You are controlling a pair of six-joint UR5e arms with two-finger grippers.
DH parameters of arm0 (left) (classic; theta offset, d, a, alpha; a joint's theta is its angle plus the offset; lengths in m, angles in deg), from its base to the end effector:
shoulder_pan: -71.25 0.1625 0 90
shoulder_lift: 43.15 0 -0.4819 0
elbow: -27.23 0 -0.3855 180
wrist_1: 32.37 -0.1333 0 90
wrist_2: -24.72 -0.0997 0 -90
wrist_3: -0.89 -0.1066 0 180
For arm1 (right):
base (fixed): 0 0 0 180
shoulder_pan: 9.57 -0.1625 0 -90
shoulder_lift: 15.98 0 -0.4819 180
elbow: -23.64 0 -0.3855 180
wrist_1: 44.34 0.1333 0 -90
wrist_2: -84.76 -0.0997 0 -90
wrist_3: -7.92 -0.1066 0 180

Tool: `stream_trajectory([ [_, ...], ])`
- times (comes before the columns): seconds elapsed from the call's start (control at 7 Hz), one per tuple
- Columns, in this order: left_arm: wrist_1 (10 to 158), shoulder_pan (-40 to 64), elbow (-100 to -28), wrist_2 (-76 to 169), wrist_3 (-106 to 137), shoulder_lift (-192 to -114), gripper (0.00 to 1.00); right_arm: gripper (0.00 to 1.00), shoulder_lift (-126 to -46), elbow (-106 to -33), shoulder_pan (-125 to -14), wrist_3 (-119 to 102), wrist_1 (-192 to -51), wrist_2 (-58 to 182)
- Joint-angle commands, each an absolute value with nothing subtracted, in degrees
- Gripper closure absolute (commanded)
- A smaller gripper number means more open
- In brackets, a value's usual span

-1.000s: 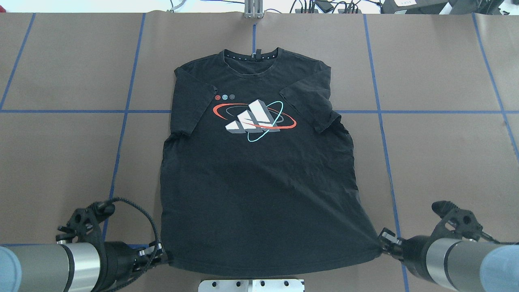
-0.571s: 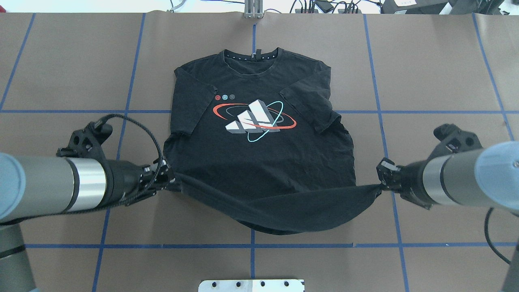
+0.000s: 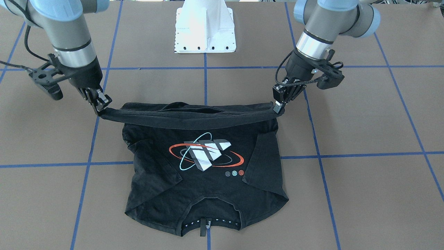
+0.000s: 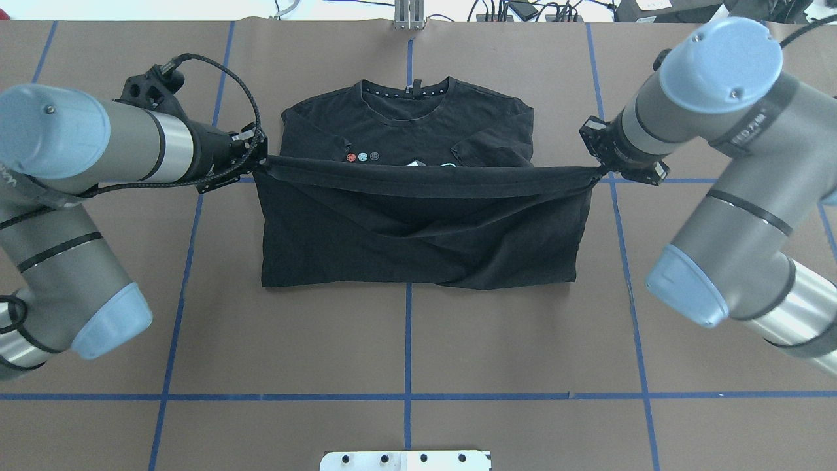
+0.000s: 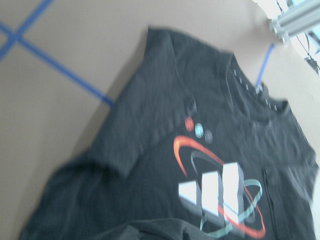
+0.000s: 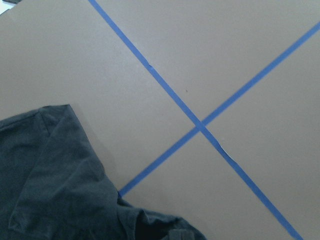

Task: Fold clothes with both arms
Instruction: 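Lift both hem corners and fold them toward the collar with both grippers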

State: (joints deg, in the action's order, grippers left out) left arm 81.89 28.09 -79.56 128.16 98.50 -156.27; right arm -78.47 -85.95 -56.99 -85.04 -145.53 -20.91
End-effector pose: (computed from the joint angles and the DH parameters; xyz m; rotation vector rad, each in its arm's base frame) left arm 0.3792 -0.5044 0.3138 0.1436 1.1480 -0.6565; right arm -0.3466 -0.5316 0.3322 -0.0094 -0.6937 0.7592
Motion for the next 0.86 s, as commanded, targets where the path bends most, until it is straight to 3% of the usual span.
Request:
stream_trajectory([
  [0.0,89.9,24.0,-64.4,128.2,95.8,-162.9,1.00,1.00,-69.8,-69.3,-61.1,-79.7,-140.4,-21.1],
  [0.14,96.1,22.7,-55.9,128.1,95.3,-166.3,1.00,1.00,-67.8,-60.7,-61.3,-79.9,-131.4,-20.8],
  [0.29,99.9,22.2,-47.0,127.6,94.8,-171.2,1.00,0.88,-65.1,-53.1,-61.2,-79.9,-125.9,-20.6],
  [0.43,104.9,20.8,-39.5,127.6,94.8,-174.8,0.66,0.56,-61.1,-45.7,-61.2,-79.8,-122.7,-20.2],
  [0.57,109.4,19.9,-32.5,127.0,94.7,-177.9,0.34,0.45,-56.1,-39.2,-61.5,-79.9,-121.0,-19.0],
  [0.71,110.6,18.4,-31.8,126.2,92.7,-178.3,0.12,0.32,-54.3,-36.3,-61.6,-79.8,-120.7,-18.0],
])
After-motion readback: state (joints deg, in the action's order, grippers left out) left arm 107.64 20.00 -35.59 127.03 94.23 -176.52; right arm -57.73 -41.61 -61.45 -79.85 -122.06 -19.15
